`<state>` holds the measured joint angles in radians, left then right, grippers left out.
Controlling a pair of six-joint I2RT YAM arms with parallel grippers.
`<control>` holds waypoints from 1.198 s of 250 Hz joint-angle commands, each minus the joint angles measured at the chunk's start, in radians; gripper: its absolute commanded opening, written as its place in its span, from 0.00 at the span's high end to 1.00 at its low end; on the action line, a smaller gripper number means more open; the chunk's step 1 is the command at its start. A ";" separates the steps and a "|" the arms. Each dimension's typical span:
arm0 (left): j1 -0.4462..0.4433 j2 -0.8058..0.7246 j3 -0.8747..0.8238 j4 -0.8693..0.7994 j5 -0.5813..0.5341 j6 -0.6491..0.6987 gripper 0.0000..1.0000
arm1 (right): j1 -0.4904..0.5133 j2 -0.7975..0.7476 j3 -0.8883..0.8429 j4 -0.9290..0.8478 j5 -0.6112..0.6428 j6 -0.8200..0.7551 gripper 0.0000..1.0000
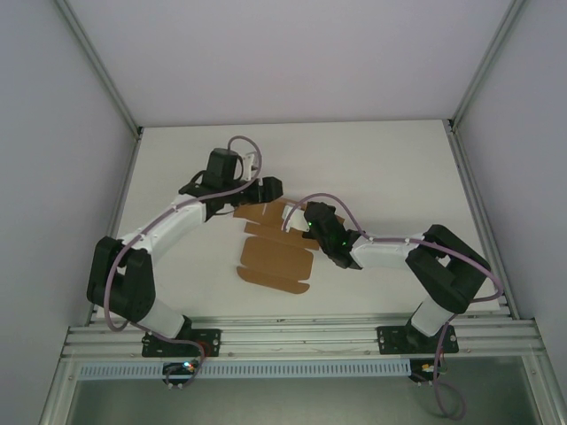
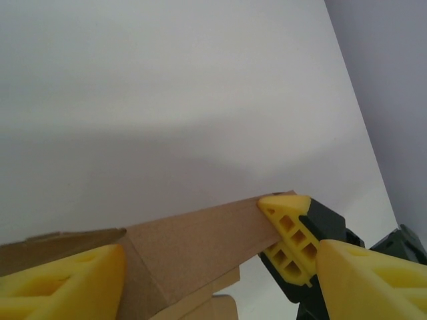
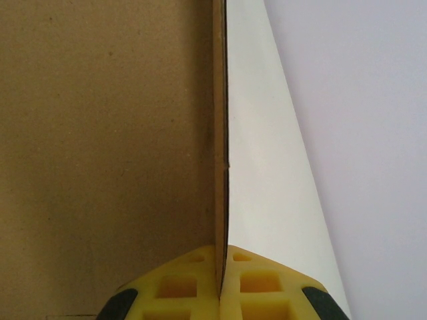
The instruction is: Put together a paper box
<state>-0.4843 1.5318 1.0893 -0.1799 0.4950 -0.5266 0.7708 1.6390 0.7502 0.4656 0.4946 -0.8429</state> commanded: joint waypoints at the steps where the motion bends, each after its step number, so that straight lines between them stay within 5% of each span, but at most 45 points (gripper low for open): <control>1: -0.010 -0.011 -0.048 0.011 0.026 -0.041 0.27 | 0.003 -0.013 0.036 0.001 0.024 0.049 1.00; 62: -0.019 0.007 -0.074 0.093 0.026 -0.127 0.30 | 0.002 -0.009 0.044 0.018 -0.004 0.052 1.00; 140: -0.025 0.077 -0.062 0.174 0.060 -0.211 0.53 | 0.014 -0.005 0.019 0.031 -0.034 -0.015 1.00; 196: -0.025 0.065 -0.075 0.162 0.032 -0.213 0.79 | 0.015 -0.013 -0.004 0.036 -0.028 -0.036 1.00; 300: -0.023 0.033 -0.090 0.122 -0.019 -0.218 0.87 | 0.000 -0.076 -0.041 -0.020 0.018 -0.027 0.88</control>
<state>-0.5137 1.5997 1.0183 -0.0223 0.5396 -0.7498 0.7769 1.6085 0.7288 0.4656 0.4835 -0.8616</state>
